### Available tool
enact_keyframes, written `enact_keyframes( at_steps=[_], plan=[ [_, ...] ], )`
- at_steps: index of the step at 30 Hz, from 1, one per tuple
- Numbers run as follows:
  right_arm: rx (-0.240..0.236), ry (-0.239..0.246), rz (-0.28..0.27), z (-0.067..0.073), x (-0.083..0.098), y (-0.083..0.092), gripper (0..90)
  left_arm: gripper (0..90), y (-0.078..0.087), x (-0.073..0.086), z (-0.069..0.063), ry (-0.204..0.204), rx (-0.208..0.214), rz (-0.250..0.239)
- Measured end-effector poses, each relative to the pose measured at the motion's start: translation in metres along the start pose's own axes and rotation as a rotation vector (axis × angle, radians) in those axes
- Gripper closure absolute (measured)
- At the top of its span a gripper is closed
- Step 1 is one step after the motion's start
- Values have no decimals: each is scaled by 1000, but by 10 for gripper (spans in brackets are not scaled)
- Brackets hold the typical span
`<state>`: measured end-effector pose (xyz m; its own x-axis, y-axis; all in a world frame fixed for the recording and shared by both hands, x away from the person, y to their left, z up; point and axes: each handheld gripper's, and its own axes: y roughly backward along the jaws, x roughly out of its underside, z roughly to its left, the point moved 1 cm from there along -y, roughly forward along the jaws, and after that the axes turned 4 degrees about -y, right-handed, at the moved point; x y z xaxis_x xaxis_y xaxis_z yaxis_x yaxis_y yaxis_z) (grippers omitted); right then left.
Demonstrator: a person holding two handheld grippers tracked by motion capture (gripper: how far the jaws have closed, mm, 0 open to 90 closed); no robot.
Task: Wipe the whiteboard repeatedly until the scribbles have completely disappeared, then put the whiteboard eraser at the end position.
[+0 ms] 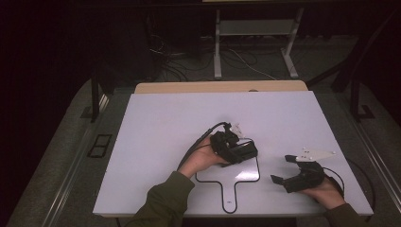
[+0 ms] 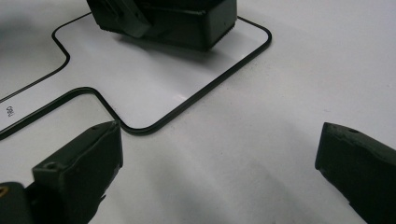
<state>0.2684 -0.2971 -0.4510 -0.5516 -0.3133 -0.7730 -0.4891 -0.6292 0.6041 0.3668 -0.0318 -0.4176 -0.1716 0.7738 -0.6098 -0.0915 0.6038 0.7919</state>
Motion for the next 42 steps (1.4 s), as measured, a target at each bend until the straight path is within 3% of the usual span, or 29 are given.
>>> enact_keyframes(
  at_steps=[2,3,12,21,28,42],
  plan=[
    [0,2,-6,0,0,1,0,397,3,0,0,21,2,-17],
    [-1,7,-12,0,0,1,0,397,6,0,2,8,-4,-13],
    [-6,10,-13,2,-1,1,0,396,16,2,6,42,-12,-30],
    [-9,-1,-16,1,-2,0,0,396,30,9,21,55,-18,-58],
    [-12,-1,-15,2,-1,0,0,396,41,13,30,67,-62,-66],
    [-18,-6,-21,2,-2,1,0,396,54,12,72,116,-137,-49]
  ],
)
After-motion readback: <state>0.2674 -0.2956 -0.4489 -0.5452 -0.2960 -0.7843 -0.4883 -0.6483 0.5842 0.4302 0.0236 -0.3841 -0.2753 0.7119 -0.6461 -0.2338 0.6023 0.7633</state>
